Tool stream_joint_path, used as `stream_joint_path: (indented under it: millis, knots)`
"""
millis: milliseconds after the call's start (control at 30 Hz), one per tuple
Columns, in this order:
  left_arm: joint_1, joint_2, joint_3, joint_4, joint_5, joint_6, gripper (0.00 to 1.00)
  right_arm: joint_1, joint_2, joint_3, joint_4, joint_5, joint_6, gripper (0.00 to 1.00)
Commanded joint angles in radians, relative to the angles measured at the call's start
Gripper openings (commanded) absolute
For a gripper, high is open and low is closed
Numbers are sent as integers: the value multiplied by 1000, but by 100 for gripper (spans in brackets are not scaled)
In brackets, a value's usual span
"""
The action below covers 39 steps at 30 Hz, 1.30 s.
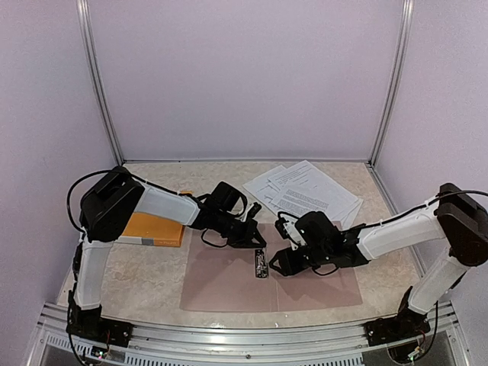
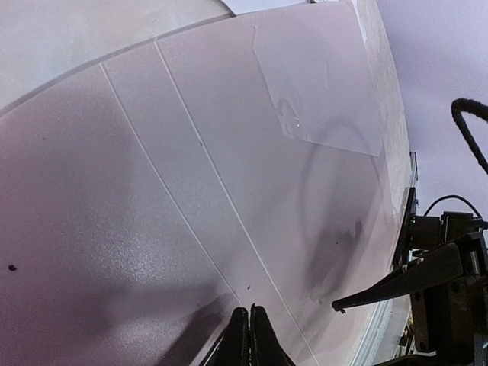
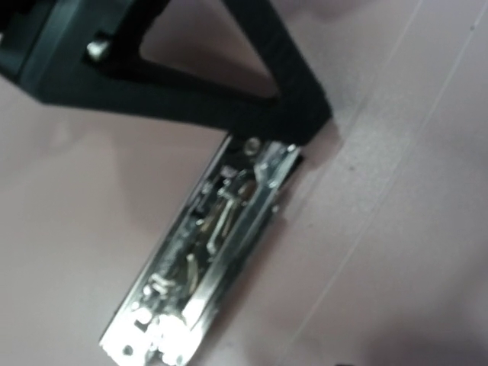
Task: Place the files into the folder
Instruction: Open the spring clip on the folder.
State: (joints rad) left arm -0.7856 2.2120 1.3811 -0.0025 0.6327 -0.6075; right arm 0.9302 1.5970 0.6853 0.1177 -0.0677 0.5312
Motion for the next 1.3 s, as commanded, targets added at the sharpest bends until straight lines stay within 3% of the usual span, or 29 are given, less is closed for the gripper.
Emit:
stream_joint_path:
  millis: [0,233,667,1267]
  knots:
    - [-4,-48,-57,23,-69,-41,0,46,21,22,-18,27,32,50]
    - [-4,-55,-73,41,-58,-25,0,108,107,96,-77,94,62,51]
    - [-3,-67,-86,40,-60,-12,0,136,181,171,-152,155,89,39]
    - [-3,-72,-88,36,-62,-5,0,198,221,220,-264,270,97,30]
